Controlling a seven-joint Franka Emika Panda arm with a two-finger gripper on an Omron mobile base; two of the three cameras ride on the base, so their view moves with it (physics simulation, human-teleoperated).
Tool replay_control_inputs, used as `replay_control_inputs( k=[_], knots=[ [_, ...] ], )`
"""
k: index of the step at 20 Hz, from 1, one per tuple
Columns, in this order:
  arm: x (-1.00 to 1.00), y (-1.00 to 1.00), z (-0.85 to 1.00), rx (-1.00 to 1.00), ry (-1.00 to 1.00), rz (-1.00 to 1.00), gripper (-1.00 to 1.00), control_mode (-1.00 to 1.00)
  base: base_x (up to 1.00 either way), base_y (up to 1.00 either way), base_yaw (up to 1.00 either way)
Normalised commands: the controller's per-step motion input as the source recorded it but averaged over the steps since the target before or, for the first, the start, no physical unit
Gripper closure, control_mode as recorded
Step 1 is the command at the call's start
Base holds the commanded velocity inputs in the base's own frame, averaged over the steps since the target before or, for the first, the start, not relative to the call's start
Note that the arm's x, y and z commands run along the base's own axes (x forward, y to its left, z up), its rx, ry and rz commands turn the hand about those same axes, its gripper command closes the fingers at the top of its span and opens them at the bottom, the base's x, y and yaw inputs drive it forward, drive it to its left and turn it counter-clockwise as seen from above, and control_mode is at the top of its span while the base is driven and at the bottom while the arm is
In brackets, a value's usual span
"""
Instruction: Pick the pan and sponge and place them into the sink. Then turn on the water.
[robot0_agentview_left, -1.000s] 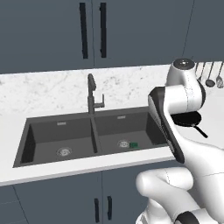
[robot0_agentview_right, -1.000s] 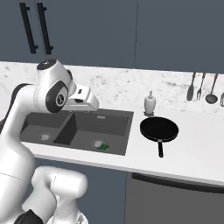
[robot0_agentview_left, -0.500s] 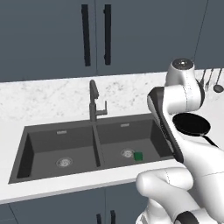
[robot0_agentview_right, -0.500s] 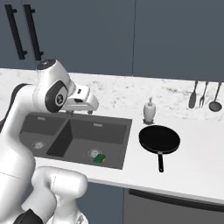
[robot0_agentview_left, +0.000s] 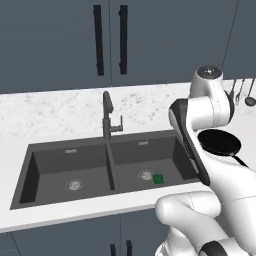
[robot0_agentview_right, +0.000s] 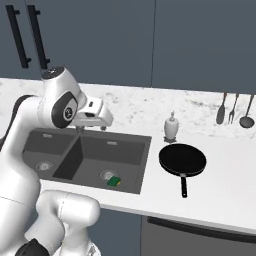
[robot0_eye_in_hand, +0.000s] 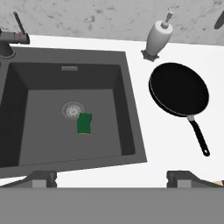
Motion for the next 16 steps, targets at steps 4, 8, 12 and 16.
replay_control_inputs(
  k=[4,8,12,16],
  knots=[
    [0.06,-0.33,-0.07,0.04,0.12,0.00,-1.00,-1.00,0.00,0.00,0.00],
    [0.00,-0.67,-0.04,0.02,0.24,0.00,-1.00,-1.00,0.00,0.00,0.00],
    [0.00,-0.78,-0.22,0.02,0.23,0.00,-1.00,-1.00,0.00,0.00,0.00],
    [0.00,-0.77,-0.35,0.01,0.19,0.00,-1.00,-1.00,0.00,0.00,0.00]
  ],
)
